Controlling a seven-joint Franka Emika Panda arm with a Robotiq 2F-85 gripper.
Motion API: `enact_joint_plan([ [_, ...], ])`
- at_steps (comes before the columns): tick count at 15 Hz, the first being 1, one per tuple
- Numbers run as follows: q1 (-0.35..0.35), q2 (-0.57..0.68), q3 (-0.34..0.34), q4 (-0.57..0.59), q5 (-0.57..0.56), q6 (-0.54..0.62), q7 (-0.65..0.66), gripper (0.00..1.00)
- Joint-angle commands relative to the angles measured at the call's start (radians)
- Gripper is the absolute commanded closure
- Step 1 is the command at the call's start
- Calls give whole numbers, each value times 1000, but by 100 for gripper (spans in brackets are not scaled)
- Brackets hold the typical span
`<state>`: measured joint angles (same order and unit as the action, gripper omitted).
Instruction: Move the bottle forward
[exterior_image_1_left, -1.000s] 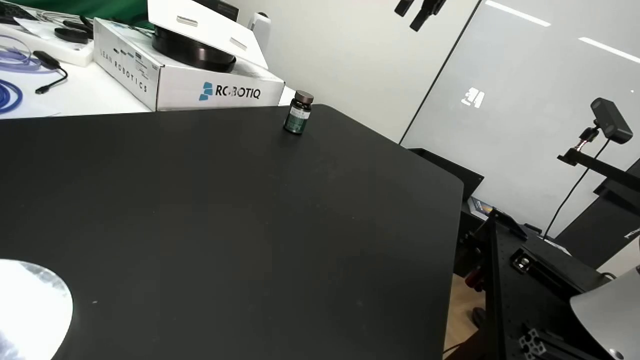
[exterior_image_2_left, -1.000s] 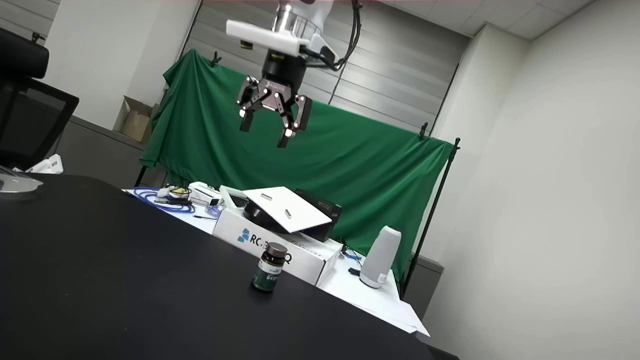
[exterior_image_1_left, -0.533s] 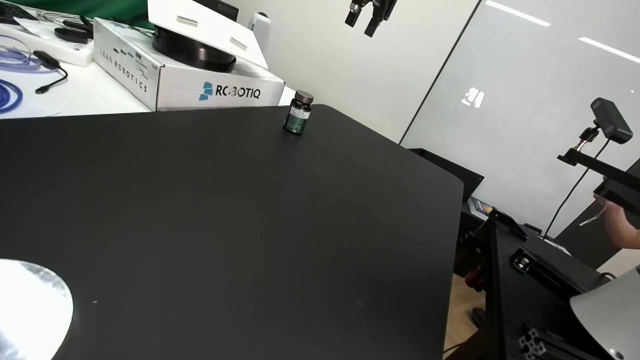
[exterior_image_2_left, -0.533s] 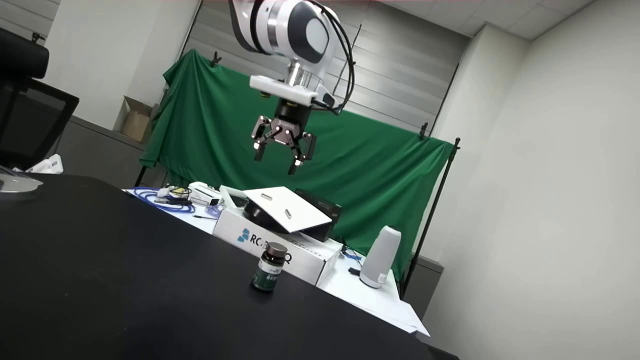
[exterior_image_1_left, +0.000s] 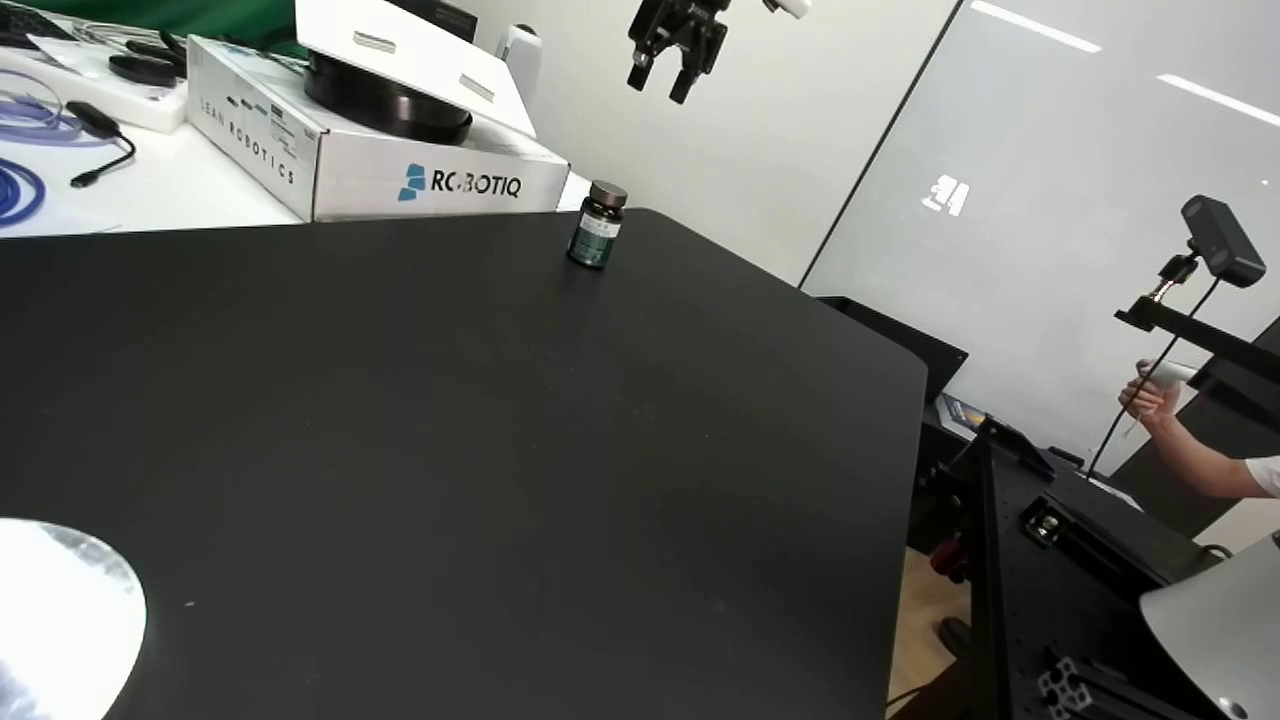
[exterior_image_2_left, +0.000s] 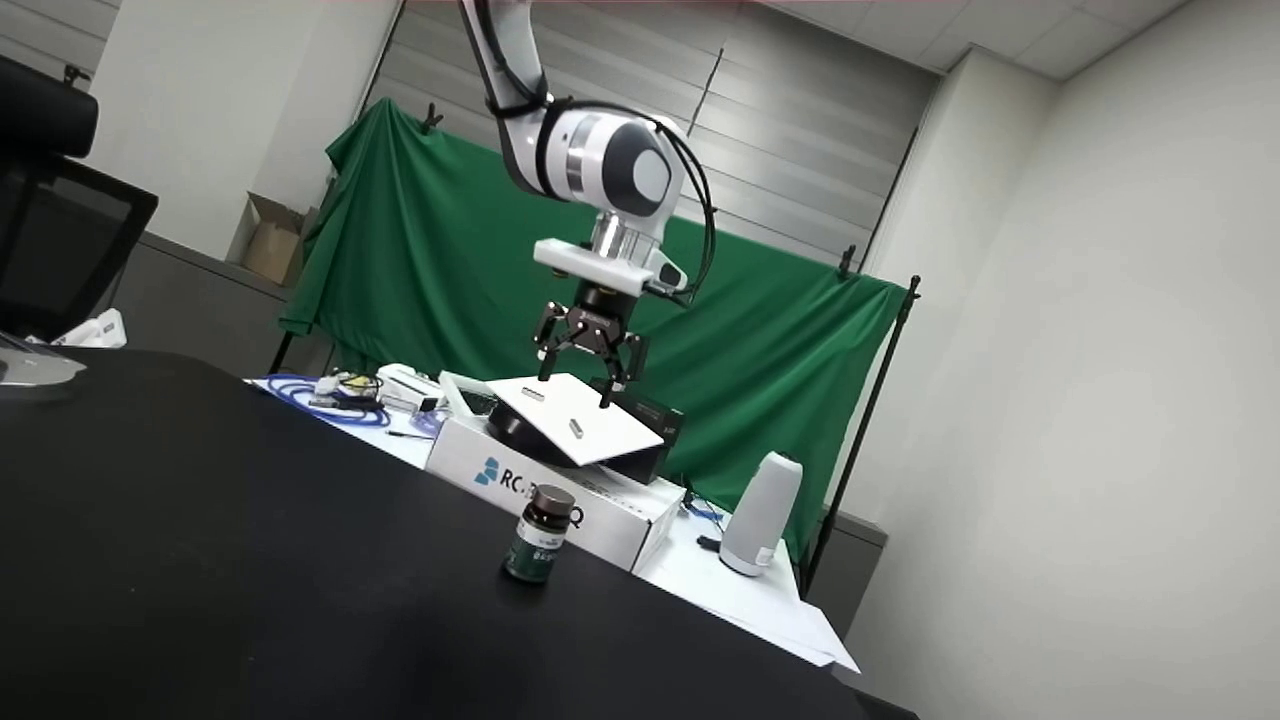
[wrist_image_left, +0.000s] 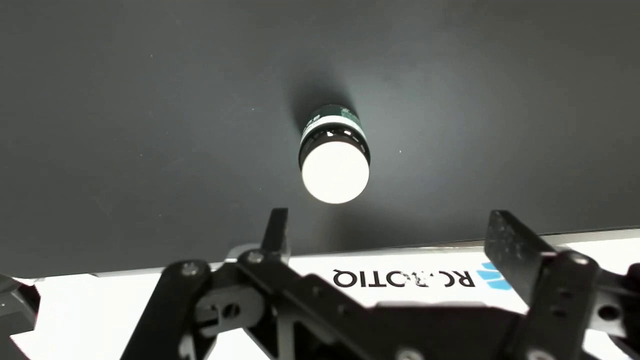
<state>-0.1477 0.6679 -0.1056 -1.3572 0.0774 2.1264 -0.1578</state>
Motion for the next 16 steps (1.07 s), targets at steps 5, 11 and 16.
enact_joint_plan([
  [5, -72, 311, 40, 409, 6, -116, 21, 0],
  [11, -118, 475, 60, 652, 24, -167, -11, 0],
  [16, -128, 548, 66, 766, 4, -232, 4, 0],
])
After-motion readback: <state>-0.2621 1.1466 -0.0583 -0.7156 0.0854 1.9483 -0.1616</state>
